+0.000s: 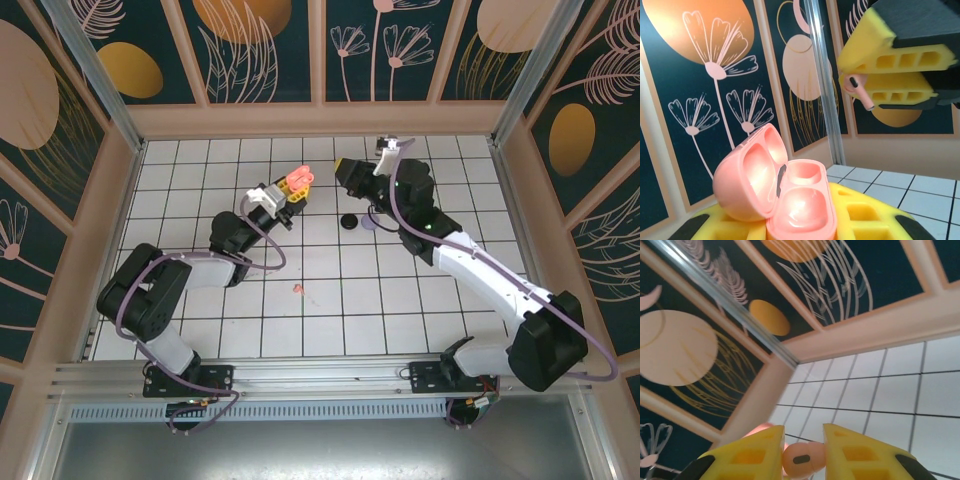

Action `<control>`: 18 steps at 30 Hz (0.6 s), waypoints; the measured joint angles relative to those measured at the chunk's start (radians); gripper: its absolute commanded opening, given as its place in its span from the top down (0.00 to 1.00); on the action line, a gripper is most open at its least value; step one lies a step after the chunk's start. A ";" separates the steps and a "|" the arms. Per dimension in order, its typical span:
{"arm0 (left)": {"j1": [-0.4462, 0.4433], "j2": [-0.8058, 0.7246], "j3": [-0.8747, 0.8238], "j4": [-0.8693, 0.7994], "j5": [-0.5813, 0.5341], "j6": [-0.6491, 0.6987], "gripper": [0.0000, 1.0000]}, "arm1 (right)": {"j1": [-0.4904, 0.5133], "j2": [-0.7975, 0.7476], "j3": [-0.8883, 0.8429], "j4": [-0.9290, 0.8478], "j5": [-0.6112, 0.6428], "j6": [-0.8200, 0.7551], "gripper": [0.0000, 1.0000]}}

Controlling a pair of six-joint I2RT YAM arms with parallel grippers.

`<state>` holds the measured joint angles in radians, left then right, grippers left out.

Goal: Insert the wireless bluetooth earbuds into the charging case

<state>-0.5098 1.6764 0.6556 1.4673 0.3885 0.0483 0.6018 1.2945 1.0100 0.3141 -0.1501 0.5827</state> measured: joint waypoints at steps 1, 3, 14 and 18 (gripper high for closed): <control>-0.001 0.005 0.011 0.000 -0.003 0.000 1.00 | 0.004 -0.008 -0.020 0.041 -0.013 0.000 0.76; -0.004 0.014 0.031 -0.002 -0.005 0.000 1.00 | 0.016 -0.017 -0.051 0.115 -0.034 0.000 0.76; -0.016 0.019 0.083 -0.052 -0.004 -0.008 1.00 | 0.094 0.002 -0.093 0.379 -0.114 -0.013 0.76; -0.016 0.019 0.092 -0.083 0.000 -0.018 1.00 | 0.105 0.038 -0.093 0.425 -0.133 -0.024 0.76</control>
<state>-0.5262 1.6955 0.7479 1.3846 0.3889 0.0299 0.7071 1.3327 0.9173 0.7395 -0.2832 0.5583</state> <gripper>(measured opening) 0.253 0.245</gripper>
